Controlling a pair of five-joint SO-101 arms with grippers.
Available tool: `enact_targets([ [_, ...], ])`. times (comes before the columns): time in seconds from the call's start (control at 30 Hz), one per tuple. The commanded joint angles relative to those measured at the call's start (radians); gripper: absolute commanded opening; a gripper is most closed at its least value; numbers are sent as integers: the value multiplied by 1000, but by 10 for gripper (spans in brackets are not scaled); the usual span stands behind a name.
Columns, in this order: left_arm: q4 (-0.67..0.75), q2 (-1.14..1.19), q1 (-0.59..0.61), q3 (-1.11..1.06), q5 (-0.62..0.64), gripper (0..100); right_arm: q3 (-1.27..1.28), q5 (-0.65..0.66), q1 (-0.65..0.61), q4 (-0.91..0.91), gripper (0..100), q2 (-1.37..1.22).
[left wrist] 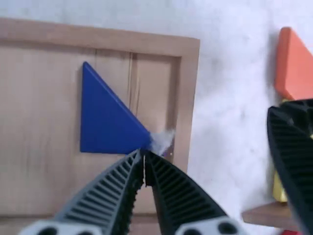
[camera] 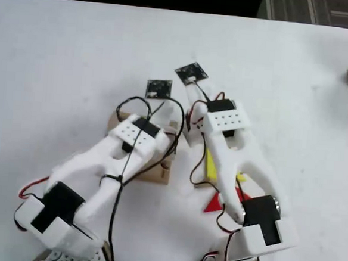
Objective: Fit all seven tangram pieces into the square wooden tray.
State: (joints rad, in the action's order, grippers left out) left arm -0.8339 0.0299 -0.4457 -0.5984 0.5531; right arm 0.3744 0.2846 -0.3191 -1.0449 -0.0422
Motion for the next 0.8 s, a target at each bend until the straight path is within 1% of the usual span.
enact_targets([
  [0.0,-44,-4,28,5,6,24,-8,11,13,1,18,58],
  [0.3,-61,-10,173,9,6,24,-6,11,13,15,18,58],
  [0.37,-58,-12,182,17,6,24,-6,11,13,15,18,58],
  [0.47,-74,-12,154,71,6,24,-6,11,13,15,18,58],
  [0.53,-60,-12,127,106,6,24,-6,11,13,15,18,58],
  [0.67,46,-4,51,152,8,24,-6,11,16,13,18,58],
  [0.77,120,1,45,126,15,24,-6,11,18,15,18,58],
])
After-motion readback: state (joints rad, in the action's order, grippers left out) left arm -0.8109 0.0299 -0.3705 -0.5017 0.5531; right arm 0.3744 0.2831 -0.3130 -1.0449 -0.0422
